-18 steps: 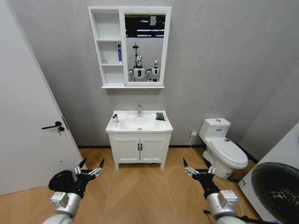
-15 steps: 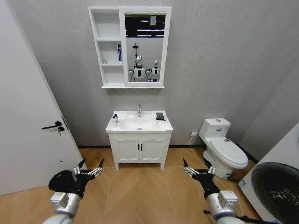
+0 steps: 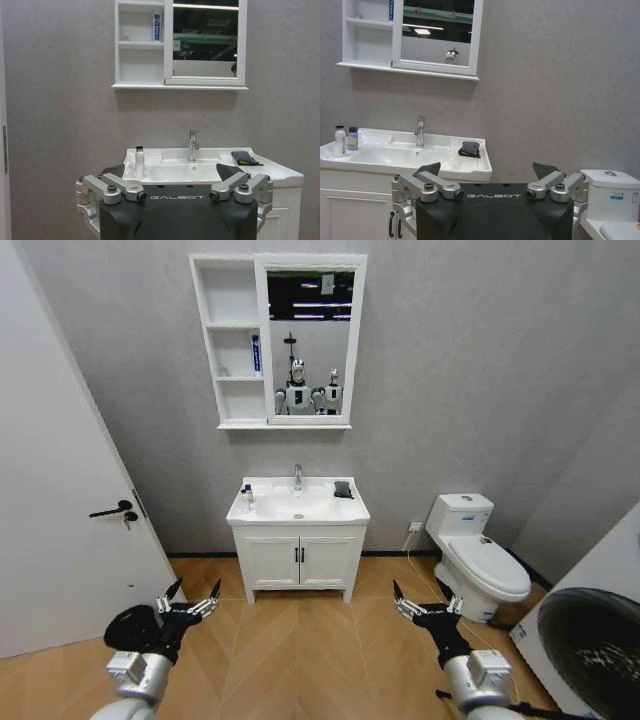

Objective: Move facial cleanser and shampoo from washbasin to cabinet, then wipe washbasin with towel.

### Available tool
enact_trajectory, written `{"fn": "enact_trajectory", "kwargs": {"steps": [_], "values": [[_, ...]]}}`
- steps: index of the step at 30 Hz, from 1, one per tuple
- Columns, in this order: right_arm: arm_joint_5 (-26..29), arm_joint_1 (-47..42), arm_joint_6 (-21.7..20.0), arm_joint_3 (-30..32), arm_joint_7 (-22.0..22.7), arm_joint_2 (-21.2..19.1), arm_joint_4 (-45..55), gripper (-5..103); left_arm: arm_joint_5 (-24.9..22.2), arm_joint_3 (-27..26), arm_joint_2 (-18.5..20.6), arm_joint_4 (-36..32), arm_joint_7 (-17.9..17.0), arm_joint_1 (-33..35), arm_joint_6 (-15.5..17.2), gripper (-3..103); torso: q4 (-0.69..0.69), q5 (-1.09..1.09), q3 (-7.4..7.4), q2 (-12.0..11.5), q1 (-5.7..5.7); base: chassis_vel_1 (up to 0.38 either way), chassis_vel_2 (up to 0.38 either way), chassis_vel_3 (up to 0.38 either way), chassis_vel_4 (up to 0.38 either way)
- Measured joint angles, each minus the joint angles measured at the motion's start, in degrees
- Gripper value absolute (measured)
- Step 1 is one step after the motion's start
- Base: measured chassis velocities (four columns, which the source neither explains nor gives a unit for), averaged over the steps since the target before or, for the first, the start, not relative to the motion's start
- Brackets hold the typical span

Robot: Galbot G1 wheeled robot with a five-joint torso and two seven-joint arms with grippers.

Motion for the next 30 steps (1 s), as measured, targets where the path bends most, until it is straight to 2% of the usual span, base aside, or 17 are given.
{"fn": "enact_trajectory", "kwargs": {"steps": [15, 24, 30], "values": [[-1.5, -0.6, 2.3, -0.1, 0.0, 0.7, -1.1, 100, -0.2, 0.0, -0.5, 0.1, 2.1, 0.3, -0.6, 100, 0.00, 0.00, -0.01, 0.0, -0.02, -0.026, 0.029, 0.030, -0.023], [-2.1, -0.8, 2.7, -0.3, -0.1, 0.7, -1.3, 100, -0.2, -0.1, -0.8, 0.1, 2.4, 0.4, -0.8, 100, 0.01, 0.01, -0.01, 0.0, -0.01, -0.192, 0.186, 0.190, -0.194], [-2.6, -1.0, 3.2, -0.5, -0.3, 0.9, -1.7, 100, 0.9, -0.5, -1.2, 0.6, 3.0, 0.6, -2.2, 100, 0.00, 0.00, 0.00, 0.0, 0.00, -0.257, 0.263, 0.273, -0.278]]}}
